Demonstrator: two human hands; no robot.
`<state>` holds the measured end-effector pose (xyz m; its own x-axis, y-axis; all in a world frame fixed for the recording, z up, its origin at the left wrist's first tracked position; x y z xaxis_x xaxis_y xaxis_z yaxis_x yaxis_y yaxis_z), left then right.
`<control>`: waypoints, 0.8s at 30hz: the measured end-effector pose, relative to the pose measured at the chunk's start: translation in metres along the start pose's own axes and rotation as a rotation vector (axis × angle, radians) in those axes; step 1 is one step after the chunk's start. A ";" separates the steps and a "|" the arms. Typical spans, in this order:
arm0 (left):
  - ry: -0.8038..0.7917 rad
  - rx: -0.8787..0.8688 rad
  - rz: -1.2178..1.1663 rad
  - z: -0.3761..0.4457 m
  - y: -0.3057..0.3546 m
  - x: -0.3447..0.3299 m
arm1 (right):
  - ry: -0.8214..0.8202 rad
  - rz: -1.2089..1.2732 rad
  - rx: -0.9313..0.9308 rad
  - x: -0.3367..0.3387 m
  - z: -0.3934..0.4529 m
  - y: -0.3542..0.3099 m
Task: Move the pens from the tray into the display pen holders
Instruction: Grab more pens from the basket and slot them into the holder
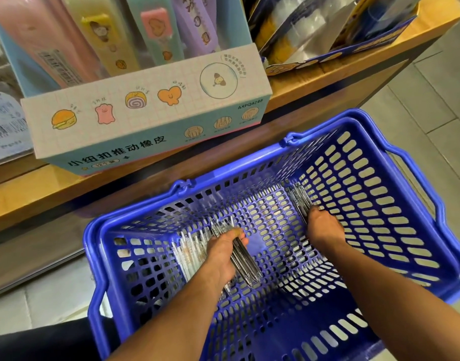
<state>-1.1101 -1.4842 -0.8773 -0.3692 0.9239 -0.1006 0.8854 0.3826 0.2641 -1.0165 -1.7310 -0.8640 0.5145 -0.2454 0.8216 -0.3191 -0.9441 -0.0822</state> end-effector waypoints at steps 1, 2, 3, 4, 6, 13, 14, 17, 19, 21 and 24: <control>0.000 -0.001 -0.003 0.000 -0.001 0.000 | -0.004 -0.003 0.000 -0.002 0.001 -0.002; 0.000 -0.002 -0.006 0.001 -0.001 0.000 | -0.014 0.001 -0.008 -0.006 0.001 -0.003; 0.001 -0.004 -0.010 0.001 -0.002 0.000 | -0.028 0.007 -0.021 -0.009 0.001 -0.004; 0.001 -0.004 -0.018 0.000 -0.002 0.000 | -0.042 0.014 -0.037 -0.012 0.001 -0.005; -0.002 -0.003 -0.029 0.000 -0.003 -0.001 | -0.064 0.048 -0.063 -0.013 0.001 -0.005; -0.017 0.004 -0.041 0.003 -0.003 -0.003 | -0.160 0.221 -0.030 -0.005 -0.001 -0.010; -0.016 0.004 -0.042 0.003 -0.003 -0.003 | -0.209 0.323 -0.004 -0.005 -0.003 -0.016; -0.026 -0.017 -0.047 0.003 0.000 -0.005 | -0.423 0.637 0.089 -0.007 -0.021 -0.049; -0.034 -0.023 -0.037 0.005 0.000 -0.005 | -0.555 0.745 0.153 -0.008 -0.038 -0.074; -0.076 -0.024 -0.010 0.006 -0.001 -0.008 | -0.671 0.792 0.208 -0.013 -0.055 -0.098; -0.177 -0.043 -0.054 0.004 0.001 -0.015 | -0.740 0.744 0.281 -0.024 -0.071 -0.121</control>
<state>-1.1027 -1.4973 -0.8799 -0.3573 0.8905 -0.2818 0.8513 0.4346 0.2940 -1.0475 -1.5955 -0.8339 0.6498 -0.7597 -0.0231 -0.6039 -0.4975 -0.6227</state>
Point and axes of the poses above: each hand's wrist, its own z-axis towards the middle knuckle, its own x-axis out of the back of the hand, y = z × x, the point moved 8 cm from there along z, towards the middle knuckle, and after that the axes turned 12 degrees about z, right-handed, at the moved point
